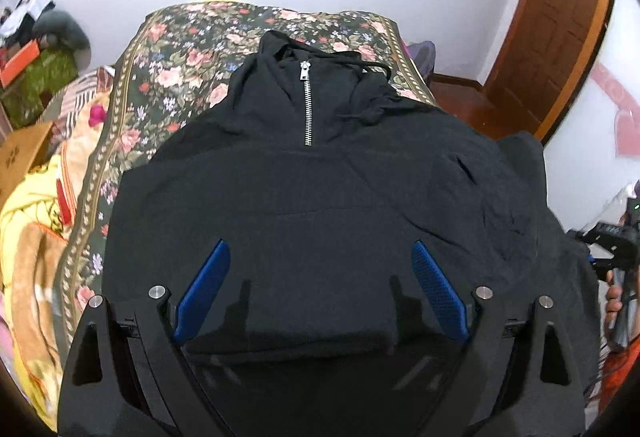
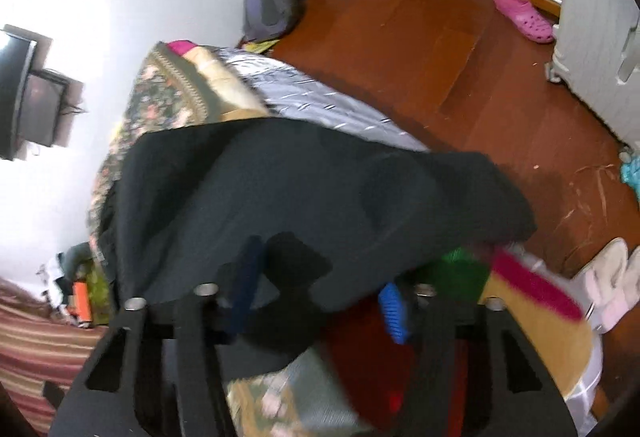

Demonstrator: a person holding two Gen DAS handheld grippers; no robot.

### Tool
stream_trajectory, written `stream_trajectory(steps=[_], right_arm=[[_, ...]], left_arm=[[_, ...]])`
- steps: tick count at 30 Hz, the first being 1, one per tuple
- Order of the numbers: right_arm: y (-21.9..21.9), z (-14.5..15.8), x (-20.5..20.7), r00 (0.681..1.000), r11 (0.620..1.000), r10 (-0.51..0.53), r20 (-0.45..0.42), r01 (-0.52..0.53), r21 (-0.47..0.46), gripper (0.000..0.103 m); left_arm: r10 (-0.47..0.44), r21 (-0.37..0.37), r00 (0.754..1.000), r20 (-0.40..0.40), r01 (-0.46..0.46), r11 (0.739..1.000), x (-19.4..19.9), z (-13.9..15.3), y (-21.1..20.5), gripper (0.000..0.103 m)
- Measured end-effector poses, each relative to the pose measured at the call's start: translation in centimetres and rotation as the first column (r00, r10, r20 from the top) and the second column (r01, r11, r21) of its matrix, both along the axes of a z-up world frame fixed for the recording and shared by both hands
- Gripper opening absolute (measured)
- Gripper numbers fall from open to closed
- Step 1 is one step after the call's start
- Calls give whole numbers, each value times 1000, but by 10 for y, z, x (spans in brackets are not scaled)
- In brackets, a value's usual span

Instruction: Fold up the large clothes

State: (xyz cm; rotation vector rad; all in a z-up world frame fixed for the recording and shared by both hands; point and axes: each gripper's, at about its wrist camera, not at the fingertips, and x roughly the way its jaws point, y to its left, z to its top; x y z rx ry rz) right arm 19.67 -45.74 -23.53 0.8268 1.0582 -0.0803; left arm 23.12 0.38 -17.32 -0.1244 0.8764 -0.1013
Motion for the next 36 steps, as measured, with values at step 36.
stream_trajectory(steps=[36], right_arm=[[316, 83, -19, 667, 650, 734, 126, -637, -414, 11]], left_arm=[[77, 26, 990, 114, -80, 996, -101, 39, 77, 92]])
